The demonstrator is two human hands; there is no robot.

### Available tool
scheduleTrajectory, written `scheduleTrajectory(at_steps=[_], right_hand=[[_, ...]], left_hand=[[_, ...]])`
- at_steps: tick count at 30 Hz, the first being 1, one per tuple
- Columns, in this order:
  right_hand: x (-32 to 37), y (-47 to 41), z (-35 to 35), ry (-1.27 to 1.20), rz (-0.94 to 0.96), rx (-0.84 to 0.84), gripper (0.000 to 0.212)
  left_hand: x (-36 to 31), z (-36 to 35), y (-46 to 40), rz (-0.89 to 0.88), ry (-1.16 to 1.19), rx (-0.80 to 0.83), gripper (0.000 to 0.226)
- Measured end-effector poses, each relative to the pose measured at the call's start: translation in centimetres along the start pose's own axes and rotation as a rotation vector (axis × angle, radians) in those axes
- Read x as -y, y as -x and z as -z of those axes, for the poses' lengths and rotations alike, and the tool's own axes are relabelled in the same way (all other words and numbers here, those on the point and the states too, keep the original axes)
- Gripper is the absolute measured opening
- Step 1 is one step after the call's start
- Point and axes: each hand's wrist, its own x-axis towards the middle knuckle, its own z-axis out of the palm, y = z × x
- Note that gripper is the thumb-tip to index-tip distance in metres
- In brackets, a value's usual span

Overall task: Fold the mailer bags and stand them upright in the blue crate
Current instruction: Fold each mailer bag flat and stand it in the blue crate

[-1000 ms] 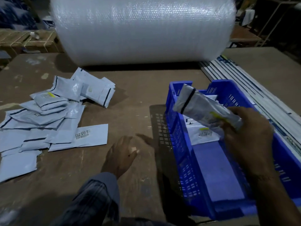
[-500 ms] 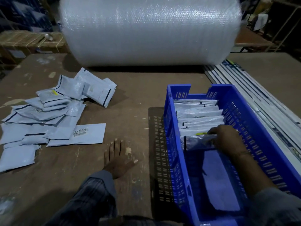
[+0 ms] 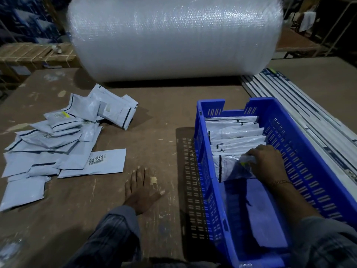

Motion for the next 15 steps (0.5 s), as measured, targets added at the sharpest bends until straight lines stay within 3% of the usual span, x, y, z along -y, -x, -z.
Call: scheduleTrajectory(at_steps=[6, 10, 13, 15], right_hand=[[0.2, 0.5, -0.3, 0.024, 0.004, -0.018, 0.033], [1.0, 1.0, 0.9, 0.034, -0.024, -0.064, 0.047], [3.2, 0.5, 2.8, 0.022, -0.015, -0.118, 0.055], [6.0, 0.0, 4.6, -0.039, -0.018, -0.157, 0.049]], left_hand=[[0.5, -0.5, 0.2, -0.034, 0.056, -0.061, 0.115], [2.3, -0.2, 0.7, -0.108, 0.038, -0.122, 0.112], [6.3, 0.4, 1.4, -0.277, -0.073, -0.168, 0.094], [9.7, 0.6, 1.7, -0.361, -0.14, -0.211, 0.083]])
